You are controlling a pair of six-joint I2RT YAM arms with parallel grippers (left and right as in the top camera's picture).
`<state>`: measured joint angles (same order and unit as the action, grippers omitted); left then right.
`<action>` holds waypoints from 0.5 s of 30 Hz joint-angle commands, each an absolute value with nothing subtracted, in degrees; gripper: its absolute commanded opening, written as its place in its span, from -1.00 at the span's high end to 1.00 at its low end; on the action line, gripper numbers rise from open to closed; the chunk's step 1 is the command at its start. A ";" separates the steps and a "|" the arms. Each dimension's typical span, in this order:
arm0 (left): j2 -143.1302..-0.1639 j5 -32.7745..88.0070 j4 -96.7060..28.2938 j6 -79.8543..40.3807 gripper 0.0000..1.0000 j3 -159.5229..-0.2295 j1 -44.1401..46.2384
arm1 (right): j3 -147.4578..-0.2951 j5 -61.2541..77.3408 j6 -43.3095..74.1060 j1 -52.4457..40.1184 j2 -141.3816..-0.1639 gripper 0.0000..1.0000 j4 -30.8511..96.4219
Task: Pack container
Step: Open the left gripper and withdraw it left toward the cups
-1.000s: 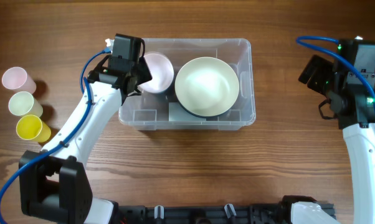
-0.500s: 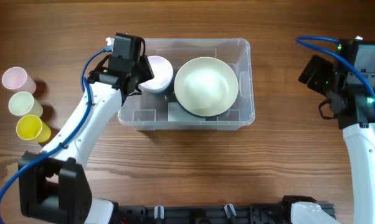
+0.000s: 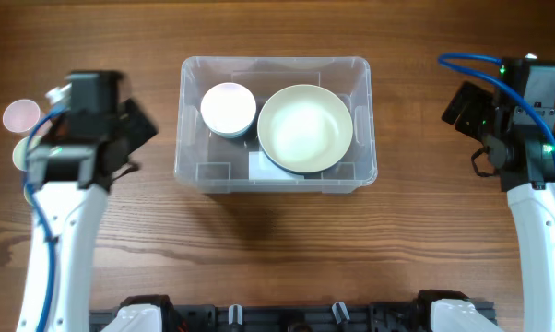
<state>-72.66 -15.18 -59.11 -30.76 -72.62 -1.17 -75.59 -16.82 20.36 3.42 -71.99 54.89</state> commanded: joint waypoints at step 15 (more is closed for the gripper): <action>-80.60 -19.22 -59.29 -29.95 0.41 -69.56 -24.16 | -76.27 -18.00 21.04 3.44 -71.90 -0.99 54.87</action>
<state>-76.29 -18.02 -60.86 -30.55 -71.57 -22.94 -75.59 -16.82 20.36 3.42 -71.99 54.87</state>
